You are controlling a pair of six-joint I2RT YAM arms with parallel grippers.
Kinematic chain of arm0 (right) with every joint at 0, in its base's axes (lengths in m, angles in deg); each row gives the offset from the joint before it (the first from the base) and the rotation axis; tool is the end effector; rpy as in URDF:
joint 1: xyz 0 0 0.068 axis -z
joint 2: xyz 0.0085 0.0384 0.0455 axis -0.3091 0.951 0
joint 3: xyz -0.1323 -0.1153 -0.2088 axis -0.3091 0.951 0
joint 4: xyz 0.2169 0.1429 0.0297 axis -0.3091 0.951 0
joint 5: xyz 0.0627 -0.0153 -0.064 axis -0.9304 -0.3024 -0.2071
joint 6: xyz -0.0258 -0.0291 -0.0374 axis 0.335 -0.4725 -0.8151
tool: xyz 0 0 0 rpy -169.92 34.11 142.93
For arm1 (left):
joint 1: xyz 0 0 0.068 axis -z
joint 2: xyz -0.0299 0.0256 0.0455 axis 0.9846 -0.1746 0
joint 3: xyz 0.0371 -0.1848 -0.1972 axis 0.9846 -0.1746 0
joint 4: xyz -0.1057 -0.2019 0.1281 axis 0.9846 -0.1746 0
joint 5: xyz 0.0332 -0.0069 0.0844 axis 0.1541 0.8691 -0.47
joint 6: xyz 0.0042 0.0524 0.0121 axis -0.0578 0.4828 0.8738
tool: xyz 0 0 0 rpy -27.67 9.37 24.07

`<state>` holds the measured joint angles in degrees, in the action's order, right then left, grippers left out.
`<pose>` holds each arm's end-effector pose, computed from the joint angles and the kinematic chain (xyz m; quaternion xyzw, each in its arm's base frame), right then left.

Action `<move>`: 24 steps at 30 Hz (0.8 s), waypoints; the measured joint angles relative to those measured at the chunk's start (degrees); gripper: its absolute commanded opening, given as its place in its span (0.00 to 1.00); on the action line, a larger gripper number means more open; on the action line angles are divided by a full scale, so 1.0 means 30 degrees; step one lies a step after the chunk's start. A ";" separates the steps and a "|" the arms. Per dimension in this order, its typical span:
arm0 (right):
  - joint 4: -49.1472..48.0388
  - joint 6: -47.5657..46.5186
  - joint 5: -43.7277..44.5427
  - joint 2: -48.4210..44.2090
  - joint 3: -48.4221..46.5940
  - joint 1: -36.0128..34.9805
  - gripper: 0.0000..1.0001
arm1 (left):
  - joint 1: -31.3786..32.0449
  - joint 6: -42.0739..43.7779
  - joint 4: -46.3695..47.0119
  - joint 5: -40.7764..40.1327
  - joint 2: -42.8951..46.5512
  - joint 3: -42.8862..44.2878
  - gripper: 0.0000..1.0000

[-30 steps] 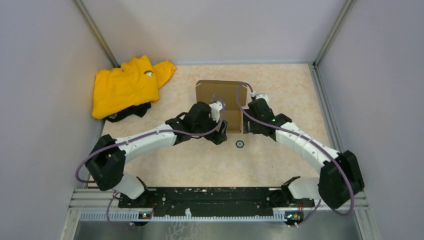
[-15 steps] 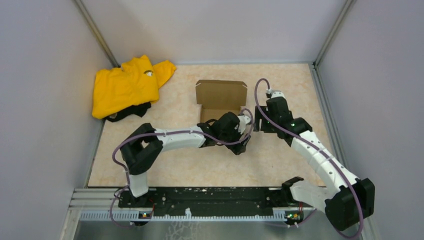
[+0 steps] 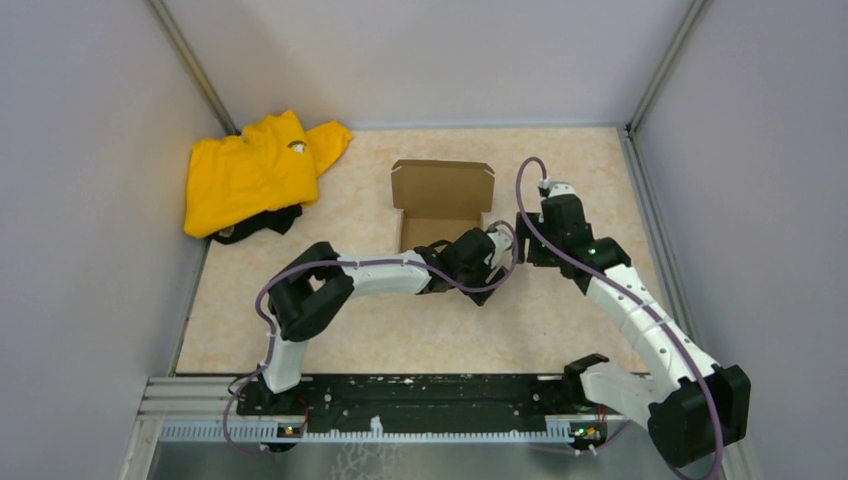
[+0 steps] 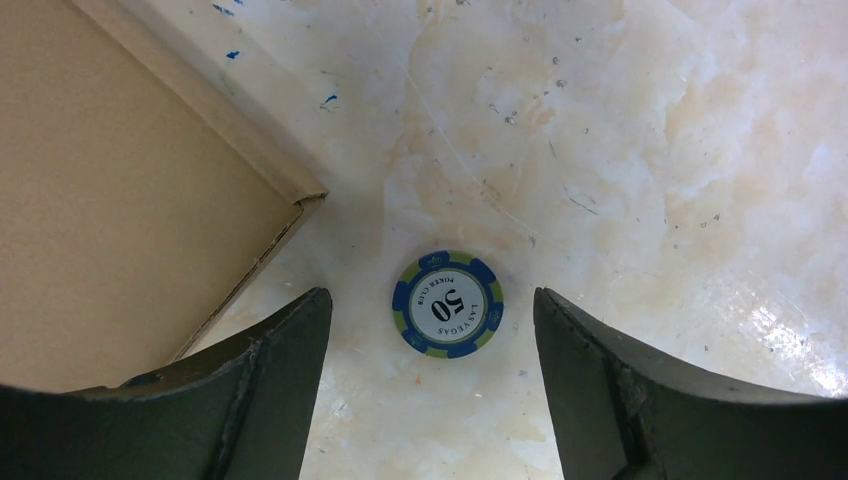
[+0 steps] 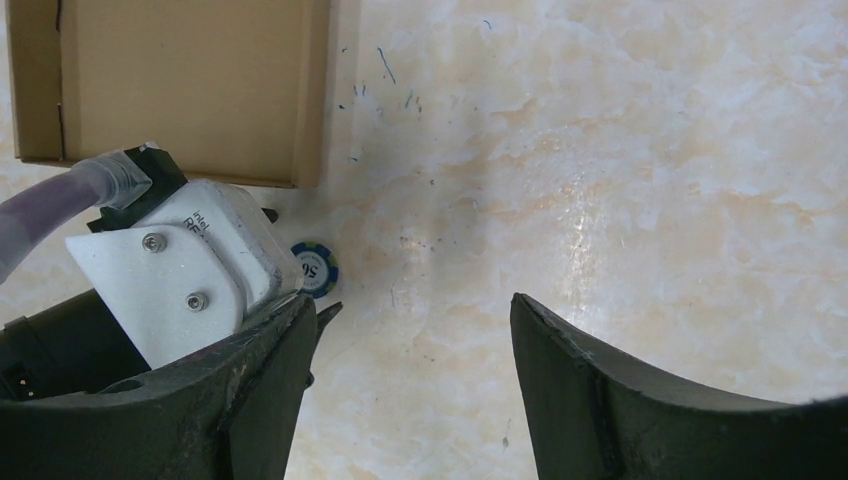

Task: Fold the paper box

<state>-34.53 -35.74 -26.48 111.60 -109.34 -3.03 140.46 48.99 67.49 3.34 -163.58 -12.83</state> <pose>0.2002 0.0723 0.2819 0.0054 0.9250 0.0742 0.3727 0.2153 -0.3748 0.1580 0.4077 0.8354 -0.1703 0.3269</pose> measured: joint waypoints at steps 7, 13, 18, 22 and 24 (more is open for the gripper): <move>-0.0058 -0.0146 -0.0408 0.0000 0.0073 0.0226 0.70 | 0.0036 0.0029 -0.0073 -0.0124 -0.0131 0.0182 0.75; -0.0073 -0.0262 -0.0481 0.0000 0.0073 0.0255 0.70 | 0.0051 0.0029 -0.0350 -0.0117 -0.0131 0.0277 0.75; -0.0029 -0.0277 -0.0546 0.0000 0.0073 0.0328 0.68 | 0.0073 0.0029 -0.1202 -0.0007 -0.0197 0.0627 0.75; -0.0022 -0.0277 -0.0554 0.0000 0.0073 0.0328 0.65 | 0.0087 0.0029 -0.1778 0.0109 -0.0270 0.0933 0.75; -0.0022 -0.0277 -0.0568 0.0000 0.0073 0.0328 0.63 | 0.0102 0.0029 -0.1967 0.0109 -0.0342 0.1078 0.75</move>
<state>-34.59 -36.57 -28.18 111.60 -109.12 -2.05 140.76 49.07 61.59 3.67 -164.61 -9.60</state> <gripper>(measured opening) 0.659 0.753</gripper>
